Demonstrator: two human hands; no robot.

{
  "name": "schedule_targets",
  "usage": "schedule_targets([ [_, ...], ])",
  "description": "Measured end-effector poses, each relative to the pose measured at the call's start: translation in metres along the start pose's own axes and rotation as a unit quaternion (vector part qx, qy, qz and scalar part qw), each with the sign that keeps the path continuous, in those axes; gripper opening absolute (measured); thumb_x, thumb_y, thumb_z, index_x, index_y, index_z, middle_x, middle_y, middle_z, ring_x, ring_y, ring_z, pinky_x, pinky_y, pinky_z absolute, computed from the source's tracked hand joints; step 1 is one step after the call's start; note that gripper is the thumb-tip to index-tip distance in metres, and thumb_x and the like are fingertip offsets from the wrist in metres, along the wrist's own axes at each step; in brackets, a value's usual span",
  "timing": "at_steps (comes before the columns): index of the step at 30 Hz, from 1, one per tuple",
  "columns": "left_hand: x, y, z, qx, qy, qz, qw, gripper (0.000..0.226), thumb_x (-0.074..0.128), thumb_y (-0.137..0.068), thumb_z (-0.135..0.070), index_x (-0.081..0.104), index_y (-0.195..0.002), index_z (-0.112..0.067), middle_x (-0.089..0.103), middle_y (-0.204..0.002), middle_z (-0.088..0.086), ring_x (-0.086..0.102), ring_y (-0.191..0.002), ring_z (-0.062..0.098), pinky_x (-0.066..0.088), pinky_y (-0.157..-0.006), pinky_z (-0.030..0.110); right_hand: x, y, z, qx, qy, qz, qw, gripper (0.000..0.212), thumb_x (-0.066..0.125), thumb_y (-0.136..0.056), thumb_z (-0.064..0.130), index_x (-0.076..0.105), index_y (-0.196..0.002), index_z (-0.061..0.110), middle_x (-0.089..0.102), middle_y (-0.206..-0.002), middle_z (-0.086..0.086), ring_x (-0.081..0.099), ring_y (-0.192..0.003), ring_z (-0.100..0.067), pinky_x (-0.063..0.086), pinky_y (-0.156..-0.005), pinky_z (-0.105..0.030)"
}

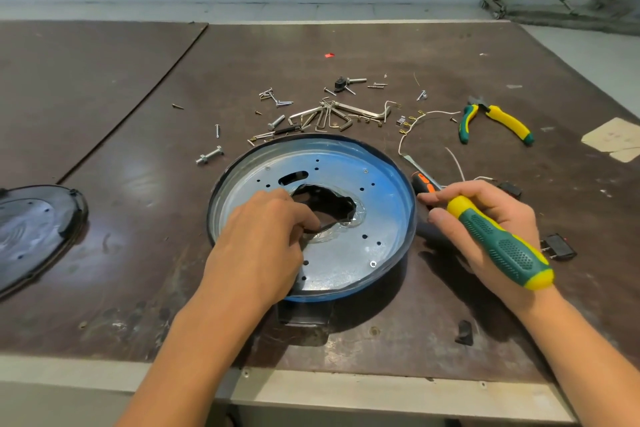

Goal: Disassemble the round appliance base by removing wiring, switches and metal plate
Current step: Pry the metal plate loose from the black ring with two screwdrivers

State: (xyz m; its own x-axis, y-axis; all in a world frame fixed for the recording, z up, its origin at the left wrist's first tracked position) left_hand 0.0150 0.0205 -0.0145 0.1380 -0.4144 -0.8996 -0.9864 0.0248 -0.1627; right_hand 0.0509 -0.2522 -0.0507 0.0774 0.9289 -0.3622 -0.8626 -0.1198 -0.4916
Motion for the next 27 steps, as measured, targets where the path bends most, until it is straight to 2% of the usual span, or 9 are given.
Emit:
schedule_targets([
  [6,-0.005,0.002,-0.005,-0.007,0.023,-0.022,0.999,0.032,0.059,-0.094,-0.009,0.075,-0.107,-0.033,0.063,-0.101,-0.011,0.056,-0.098,0.014,0.054,-0.085,0.038,0.013,0.0,-0.003,-0.001,0.101,0.057,0.993,0.024,0.074,-0.085,0.03,0.065,-0.106,0.038,0.069,-0.1,0.027,0.067,-0.091,0.01,0.045,-0.08,-0.001],
  [9,-0.007,0.004,-0.007,-0.006,0.03,-0.025,0.999,0.036,0.055,-0.092,-0.005,0.075,-0.106,-0.031,0.065,-0.101,-0.011,0.057,-0.099,0.014,0.054,-0.088,0.04,0.015,0.0,-0.001,-0.013,0.144,0.071,0.987,0.026,0.069,-0.083,0.037,0.063,-0.109,0.036,0.064,-0.099,0.03,0.061,-0.088,0.019,0.04,-0.076,0.004],
  [15,-0.005,0.004,-0.005,-0.044,0.089,0.026,0.995,0.065,0.049,-0.075,0.015,0.071,-0.111,-0.034,0.069,-0.106,-0.012,0.064,-0.1,0.015,0.058,-0.089,0.042,0.019,0.002,-0.009,-0.014,0.18,0.097,0.979,0.033,0.082,-0.083,0.012,0.068,-0.112,0.021,0.068,-0.088,0.018,0.064,-0.088,0.016,0.04,-0.076,0.005],
  [16,-0.004,0.003,-0.003,-0.057,0.103,0.04,0.992,0.07,0.05,-0.071,0.018,0.069,-0.114,-0.034,0.07,-0.107,-0.011,0.066,-0.099,0.015,0.058,-0.088,0.037,0.02,0.002,-0.009,-0.015,0.18,0.101,0.978,0.033,0.082,-0.083,0.011,0.068,-0.113,0.02,0.07,-0.089,0.014,0.065,-0.089,0.014,0.041,-0.076,0.005],
  [19,-0.004,0.0,0.003,-0.07,0.132,0.058,0.987,0.076,0.043,-0.071,0.022,0.067,-0.12,-0.03,0.07,-0.1,-0.014,0.061,-0.096,-0.003,0.044,-0.077,0.002,0.02,0.002,-0.005,-0.013,0.173,0.104,0.979,0.032,0.081,-0.085,0.014,0.069,-0.115,0.019,0.074,-0.093,0.008,0.066,-0.092,0.009,0.043,-0.077,0.003],
  [20,-0.004,-0.001,0.004,-0.069,0.14,0.058,0.986,0.073,0.039,-0.075,0.021,0.067,-0.12,-0.031,0.069,-0.099,-0.016,0.059,-0.094,-0.007,0.04,-0.075,-0.002,0.02,0.001,-0.005,-0.011,0.173,0.104,0.979,0.031,0.08,-0.085,0.015,0.069,-0.115,0.018,0.074,-0.093,0.006,0.067,-0.091,0.007,0.044,-0.077,0.002],
  [22,-0.003,0.001,0.003,-0.058,0.147,0.06,0.986,0.062,0.039,-0.089,0.011,0.064,-0.121,-0.035,0.068,-0.102,-0.018,0.061,-0.096,-0.003,0.043,-0.081,0.004,0.019,0.002,-0.004,-0.002,0.179,0.111,0.978,0.032,0.081,-0.085,0.014,0.068,-0.114,0.019,0.074,-0.092,0.006,0.066,-0.091,0.008,0.043,-0.076,0.002],
  [24,-0.002,0.004,-0.001,-0.027,0.128,0.048,0.99,0.041,0.044,-0.101,-0.009,0.061,-0.125,-0.037,0.068,-0.114,-0.016,0.062,-0.105,0.003,0.05,-0.092,0.024,0.021,0.003,-0.006,0.01,0.189,0.139,0.972,0.041,0.083,-0.082,0.008,0.067,-0.117,0.023,0.073,-0.096,0.008,0.065,-0.093,0.009,0.042,-0.077,0.001],
  [27,-0.001,0.006,-0.011,0.034,0.083,0.04,0.995,0.034,0.04,-0.101,-0.03,0.059,-0.129,-0.033,0.066,-0.124,-0.013,0.06,-0.114,0.011,0.051,-0.097,0.038,0.027,0.003,-0.006,0.02,0.184,0.158,0.97,0.039,0.078,-0.086,0.008,0.068,-0.121,0.022,0.073,-0.109,0.008,0.066,-0.101,0.0,0.047,-0.085,-0.011],
])
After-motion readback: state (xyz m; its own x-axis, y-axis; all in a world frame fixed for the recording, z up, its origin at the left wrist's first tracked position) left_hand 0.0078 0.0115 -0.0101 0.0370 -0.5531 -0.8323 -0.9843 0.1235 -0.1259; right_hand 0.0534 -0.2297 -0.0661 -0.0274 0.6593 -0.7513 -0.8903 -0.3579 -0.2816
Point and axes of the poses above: each hand's wrist, its own y-axis away from the middle knuckle, its own x-axis out of the palm, z = x × y, the point moved 5 cm from there along -y, towards the middle knuckle
